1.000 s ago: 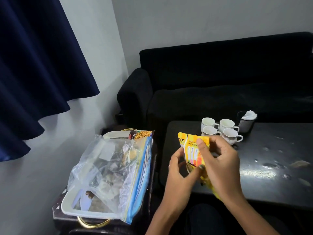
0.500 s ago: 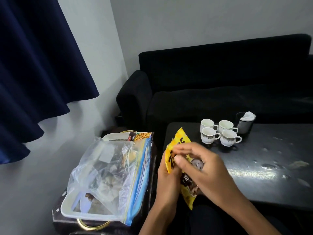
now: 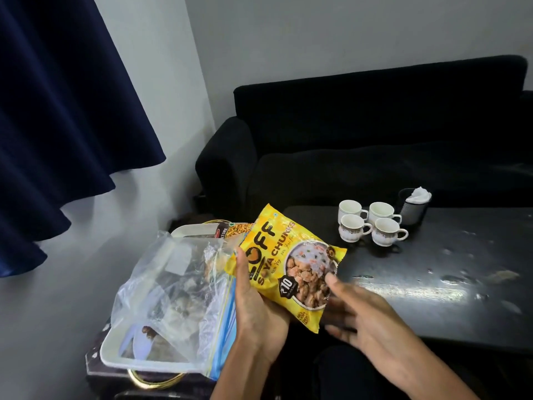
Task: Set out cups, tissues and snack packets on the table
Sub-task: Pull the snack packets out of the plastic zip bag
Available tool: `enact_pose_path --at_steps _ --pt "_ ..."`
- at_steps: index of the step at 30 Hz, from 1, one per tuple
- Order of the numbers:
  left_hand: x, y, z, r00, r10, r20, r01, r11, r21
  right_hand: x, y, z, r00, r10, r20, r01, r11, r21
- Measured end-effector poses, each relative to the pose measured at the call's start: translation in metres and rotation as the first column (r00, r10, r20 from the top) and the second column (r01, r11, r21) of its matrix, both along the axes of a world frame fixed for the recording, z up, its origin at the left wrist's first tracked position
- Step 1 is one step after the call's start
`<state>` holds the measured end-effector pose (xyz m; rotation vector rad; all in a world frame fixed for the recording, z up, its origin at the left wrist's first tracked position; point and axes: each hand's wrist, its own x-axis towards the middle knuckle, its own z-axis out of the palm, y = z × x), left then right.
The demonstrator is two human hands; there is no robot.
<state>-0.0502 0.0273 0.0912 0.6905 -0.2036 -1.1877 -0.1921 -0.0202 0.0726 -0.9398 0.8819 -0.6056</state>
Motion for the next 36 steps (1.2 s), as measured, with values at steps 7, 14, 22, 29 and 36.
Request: enact_pose_path --at_steps 7,14,22,29,36 --pt "0.009 0.000 0.002 0.996 0.071 0.059 -0.075 0.994 0.081 0.012 0.002 0.001 0.998 -0.015 0.053 0.021 0.993 -0.120" --pt "0.027 0.002 0.002 0.997 0.075 0.018 -0.077 0.987 0.139 0.009 -0.002 -0.001 1.000 -0.025 0.009 0.026 0.966 -0.258" --pt "0.033 0.007 0.002 0.989 0.068 -0.129 -0.061 0.996 0.061 0.017 -0.004 -0.011 0.989 0.026 0.145 -0.008 0.992 -0.125" --pt "0.044 0.009 0.001 0.990 0.133 -0.038 -0.129 0.987 0.098 0.026 -0.011 -0.007 0.985 0.021 0.172 -0.004 0.995 -0.100" --pt "0.042 0.009 0.001 0.993 0.105 -0.060 -0.100 0.992 0.075 0.029 -0.022 -0.001 0.955 -0.190 0.227 0.205 0.978 -0.044"
